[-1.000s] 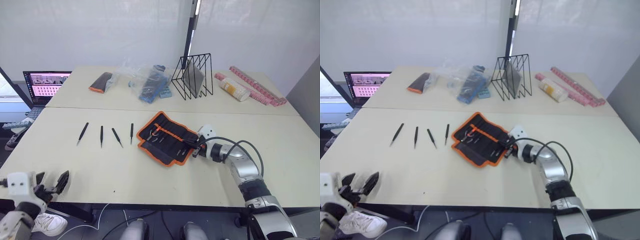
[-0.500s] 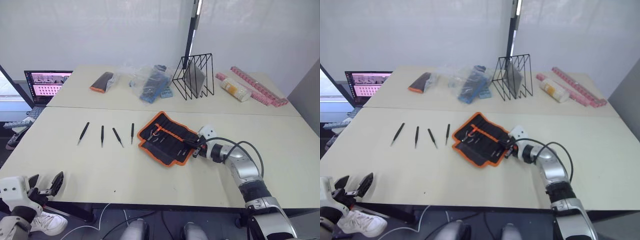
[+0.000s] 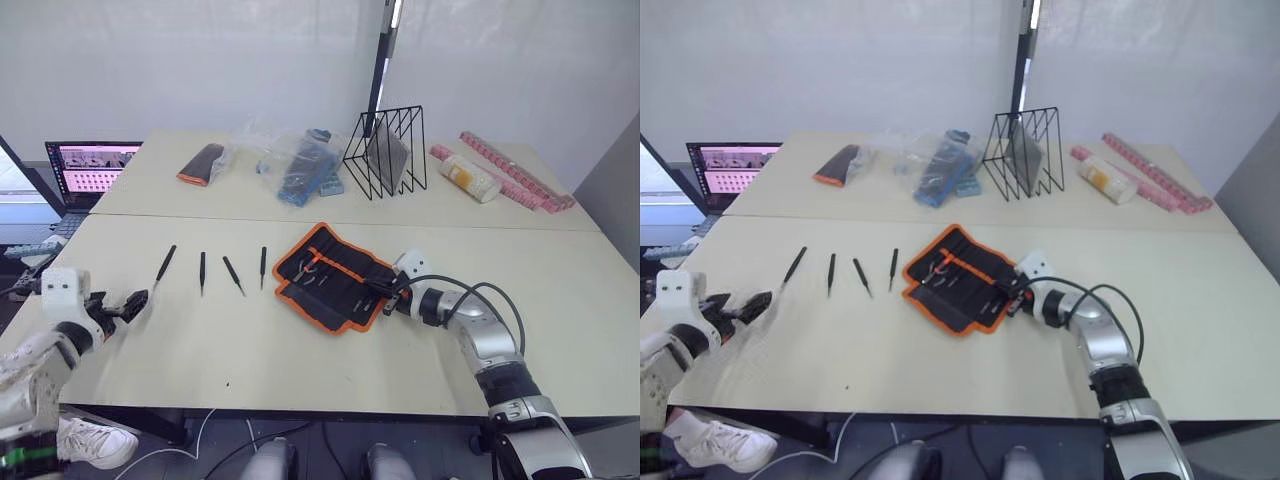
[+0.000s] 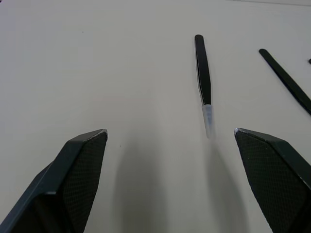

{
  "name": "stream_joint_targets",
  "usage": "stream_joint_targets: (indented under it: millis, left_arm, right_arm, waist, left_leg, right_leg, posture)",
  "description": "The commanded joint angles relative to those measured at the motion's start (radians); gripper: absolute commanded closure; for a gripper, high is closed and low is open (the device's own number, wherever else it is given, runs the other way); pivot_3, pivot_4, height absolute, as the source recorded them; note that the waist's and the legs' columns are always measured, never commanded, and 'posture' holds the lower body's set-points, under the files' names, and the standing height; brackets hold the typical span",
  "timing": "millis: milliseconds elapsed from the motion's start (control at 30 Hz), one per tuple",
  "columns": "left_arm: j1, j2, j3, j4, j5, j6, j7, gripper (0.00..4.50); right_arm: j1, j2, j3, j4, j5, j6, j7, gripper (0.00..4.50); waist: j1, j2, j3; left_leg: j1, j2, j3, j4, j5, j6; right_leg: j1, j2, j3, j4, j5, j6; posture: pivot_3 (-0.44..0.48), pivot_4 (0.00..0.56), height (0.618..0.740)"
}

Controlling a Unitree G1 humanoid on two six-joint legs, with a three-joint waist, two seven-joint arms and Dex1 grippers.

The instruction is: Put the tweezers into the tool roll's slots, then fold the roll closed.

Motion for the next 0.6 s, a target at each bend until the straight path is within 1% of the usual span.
stream_joint_targets:
  millis: [33, 200, 300, 433, 567, 600]
  left_arm:
    - [-0.097, 0.019, -0.059, 0.108, 0.055, -0.062, -0.023, 0.05]
    - [-0.223, -0.005, -0.126, 0.269, 0.111, -0.129, -0.025, 0.05]
    - [-0.275, -0.019, -0.156, 0.351, 0.141, -0.165, -0.025, 0.05]
    - [-0.291, -0.033, -0.198, 0.387, 0.175, -0.210, -0.051, 1.19]
    - [-0.285, -0.041, -0.207, 0.370, 0.175, -0.199, -0.068, 2.57]
    - [-0.281, -0.041, -0.206, 0.366, 0.173, -0.197, -0.069, 2.84]
  right_arm:
    - [0.022, 0.000, 0.007, 0.011, -0.014, 0.033, -0.018, 4.50]
    - [0.032, -0.001, 0.002, -0.004, -0.013, 0.039, -0.030, 4.50]
    - [0.038, -0.002, 0.000, -0.017, -0.012, 0.045, -0.035, 4.50]
    - [0.051, -0.008, -0.002, -0.035, -0.013, 0.050, -0.041, 4.50]
    - [0.062, -0.013, -0.005, -0.052, -0.011, 0.059, -0.047, 4.50]
    - [0.065, -0.014, -0.005, -0.056, -0.010, 0.060, -0.048, 4.50]
  waist:
    - [-0.001, 0.000, 0.000]
    - [-0.003, 0.000, 0.000]
    - [0.000, 0.000, 0.000]
    - [0.002, 0.000, 0.000]
    - [0.007, 0.000, 0.000]
    - [0.007, 0.000, 0.000]
  left_leg:
    - [0.000, 0.000, 0.000, 0.000, 0.000, 0.000]
    - [0.000, 0.000, 0.000, 0.000, 0.000, -0.001]
    - [0.000, -0.001, 0.000, 0.000, -0.001, -0.001]
    - [0.000, -0.001, 0.000, 0.000, -0.001, -0.001]
    - [0.000, -0.001, 0.000, 0.000, -0.001, -0.001]
    - [0.000, -0.001, 0.000, 0.000, -0.001, -0.001]
  right_leg:
    - [0.000, 0.000, 0.000, 0.000, 0.000, 0.000]
    - [-0.002, -0.001, 0.000, 0.003, 0.000, 0.000]
    - [-0.002, -0.001, 0.001, 0.004, 0.000, 0.000]
    - [-0.002, -0.001, 0.001, 0.005, 0.000, 0.000]
    - [-0.002, -0.002, 0.001, 0.005, 0.000, 0.000]
    - [-0.002, -0.002, 0.001, 0.005, 0.000, 0.000]
  posture:
    - [0.000, 0.150, 0.687]
    - [0.000, 0.150, 0.687]
    - [0.000, 0.150, 0.687]
    - [0.000, 0.150, 0.687]
    - [0.000, 0.150, 0.687]
    - [0.000, 0.150, 0.687]
